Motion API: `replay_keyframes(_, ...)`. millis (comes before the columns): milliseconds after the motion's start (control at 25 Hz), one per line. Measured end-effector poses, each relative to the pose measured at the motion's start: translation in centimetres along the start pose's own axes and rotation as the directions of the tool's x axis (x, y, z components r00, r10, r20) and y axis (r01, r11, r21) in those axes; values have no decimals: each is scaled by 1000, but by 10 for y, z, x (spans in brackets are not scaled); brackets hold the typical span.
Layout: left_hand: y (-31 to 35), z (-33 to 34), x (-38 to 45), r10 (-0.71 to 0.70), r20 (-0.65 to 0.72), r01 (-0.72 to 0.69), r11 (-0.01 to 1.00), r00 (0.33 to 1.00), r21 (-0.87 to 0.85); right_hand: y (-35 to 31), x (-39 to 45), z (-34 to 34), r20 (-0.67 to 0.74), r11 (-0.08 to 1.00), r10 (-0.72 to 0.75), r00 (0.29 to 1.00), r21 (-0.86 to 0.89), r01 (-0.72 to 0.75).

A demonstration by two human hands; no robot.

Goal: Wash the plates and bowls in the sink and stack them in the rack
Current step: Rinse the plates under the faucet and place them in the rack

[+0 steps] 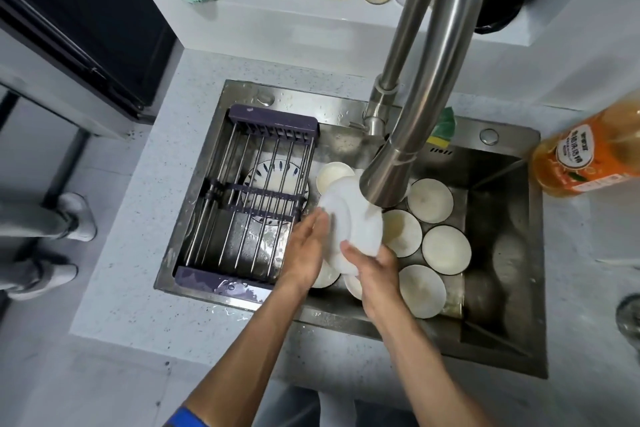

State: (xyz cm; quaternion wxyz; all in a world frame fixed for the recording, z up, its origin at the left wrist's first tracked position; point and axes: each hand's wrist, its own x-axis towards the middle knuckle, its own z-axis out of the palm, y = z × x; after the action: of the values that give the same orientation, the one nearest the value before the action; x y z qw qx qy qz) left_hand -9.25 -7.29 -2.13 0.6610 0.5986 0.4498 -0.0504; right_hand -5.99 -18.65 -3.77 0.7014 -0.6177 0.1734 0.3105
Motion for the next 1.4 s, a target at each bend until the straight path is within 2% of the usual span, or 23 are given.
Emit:
replay_keyframes(40, -8, 2, 3, 14, -20, -13, 997, 1000, 72, -2, -2, -5, 49, 976, 75, 996, 199, -83)
replay_keyframes(80, -14, 5, 6, 24, -32, -21, 995, 999, 97, -5, -4, -9, 101, 938, 109, 989, 318, -136)
replay_keyframes(120, -16, 10, 10, 17, -43, -14, 997, 999, 70, -9, -6, -14, 145, 907, 123, 982, 384, -170)
replay_keyframes(200, -11, 25, 16, -46, -63, 40, 995, 997, -92, -15, -9, -26, 169, 873, 127, 978, 448, -191)
replay_keyframes(280, 1, 42, 19, -92, -59, 77, 971, 994, -228, -18, -9, -41, 158, 857, 120, 980, 482, -182)
replay_keyframes(440, 12, 56, 17, -192, -72, 155, 922, 979, -355, -20, -9, -66, 157, 835, 156, 975, 507, -215)
replay_keyframes(520, 9, 37, 18, -245, 17, 221, 842, 969, -493, -19, -6, -66, 180, 829, 183, 966, 500, -251)
replay_keyframes(600, 3, 8, 21, -230, 114, 253, 773, 966, -582, -17, 1, -51, 207, 827, 222, 953, 477, -296)
replay_keyframes(800, 0, -25, 20, -244, 143, 277, 711, 959, -646, -19, 30, -17, 37, 874, 303, 952, 388, -293)
replay_keyframes(880, 6, -21, 11, -179, 171, 245, 794, 969, -557, -19, 31, -27, -65, 915, 346, 936, 246, -321)
replay_keyframes(920, 8, -20, 8, -98, 183, 173, 867, 978, -466, -19, 30, -33, -102, 934, 346, 933, 133, -332)
replay_keyframes(1000, 14, -18, -2, 101, 288, -65, 989, 952, -133, -28, 26, -43, -78, 943, 332, 940, 1, -333)
replay_keyframes(1040, 14, -17, -5, 204, 381, -261, 960, 902, 104, -35, 25, -47, -21, 936, 351, 936, 4, -351)
replay_keyframes(1080, 11, -14, -6, 295, 477, -474, 823, 828, 313, -42, 25, -47, 13, 927, 374, 927, 16, -374)
replay_keyframes(1120, 8, -12, -6, 375, 557, -648, 618, 741, 446, -45, 27, -46, 22, 919, 392, 920, 30, -393)
replay_keyframes(1160, 3, -10, -5, 441, 608, -750, 431, 660, 502, -46, 28, -43, -3, 915, 401, 916, 48, -401)
replay_keyframes(1200, -5, -11, -1, 473, 630, -786, 311, 616, 534, -45, 27, -39, -46, 915, 400, 915, 68, -397)
replay_keyframes(1240, -11, -14, 4, 509, 611, -786, 261, 606, 561, -42, 28, -37, -79, 915, 395, 915, 124, -384)
replay_keyframes(1360, -28, -28, 13, 633, 409, -699, 310, 657, 644, -32, 27, -41, -27, 911, 334, 942, 267, -315)
replay_keyframes(1400, -31, -30, 12, 643, 408, -684, 257, 648, 682, -30, 24, -42, -8, 915, 311, 951, 274, -297)
